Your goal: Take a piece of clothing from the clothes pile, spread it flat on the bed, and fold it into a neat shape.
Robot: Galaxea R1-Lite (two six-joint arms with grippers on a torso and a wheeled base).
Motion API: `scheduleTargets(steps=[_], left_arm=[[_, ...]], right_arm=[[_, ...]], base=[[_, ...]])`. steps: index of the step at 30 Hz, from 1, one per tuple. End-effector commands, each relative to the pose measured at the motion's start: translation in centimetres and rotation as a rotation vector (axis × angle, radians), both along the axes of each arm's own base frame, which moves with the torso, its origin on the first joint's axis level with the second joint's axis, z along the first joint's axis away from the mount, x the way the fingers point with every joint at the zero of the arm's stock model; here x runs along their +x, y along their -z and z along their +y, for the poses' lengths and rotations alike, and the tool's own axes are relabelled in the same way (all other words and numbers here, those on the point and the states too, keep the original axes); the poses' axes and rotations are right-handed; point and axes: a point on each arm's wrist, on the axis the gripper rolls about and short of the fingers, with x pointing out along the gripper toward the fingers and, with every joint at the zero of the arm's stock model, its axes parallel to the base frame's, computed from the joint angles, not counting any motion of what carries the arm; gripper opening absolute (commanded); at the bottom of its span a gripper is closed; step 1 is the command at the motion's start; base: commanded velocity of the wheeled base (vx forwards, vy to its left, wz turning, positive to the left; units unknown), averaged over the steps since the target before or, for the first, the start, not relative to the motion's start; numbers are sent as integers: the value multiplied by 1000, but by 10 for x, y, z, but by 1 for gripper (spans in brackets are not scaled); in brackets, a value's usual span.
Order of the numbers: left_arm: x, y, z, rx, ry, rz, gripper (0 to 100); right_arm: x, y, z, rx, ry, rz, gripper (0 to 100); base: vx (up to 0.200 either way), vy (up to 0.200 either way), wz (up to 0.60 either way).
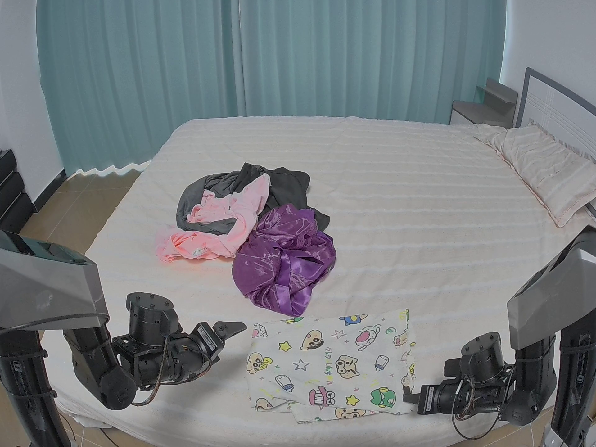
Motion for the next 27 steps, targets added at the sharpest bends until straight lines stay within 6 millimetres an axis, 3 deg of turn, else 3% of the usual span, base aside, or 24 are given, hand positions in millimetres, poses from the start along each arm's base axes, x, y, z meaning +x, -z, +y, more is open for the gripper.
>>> scheduleTargets(steps=[1,12,13,17,22,24,27], left_arm=[[0,0,0,1,1,0,100],[1,1,-1,2,2,1,100],[1,2,-1,2,2,3,100],[1,1,-1,1,3,2,100],[1,2,-1,2,3,3,100],[2,3,-2,2,3,5,100],[2,3,-2,3,3,6,100]], right_arm=[[-2,-11,-10,-4,30,-7,0],[-6,-4,-14,-70,-9,37,0],[-6,-5,-14,-70,-12,29,100],[-3,-10,-15,-54,-1,-6,100],[11,-31,-23,15,65,-170,100],[32,-43,-25,53,108,-280,100],[57,-45,-17,65,114,-306,100]], base=[[0,0,0],[0,0,0],[0,0,0],[0,0,0],[0,0,0],[0,0,0],[0,0,0]])
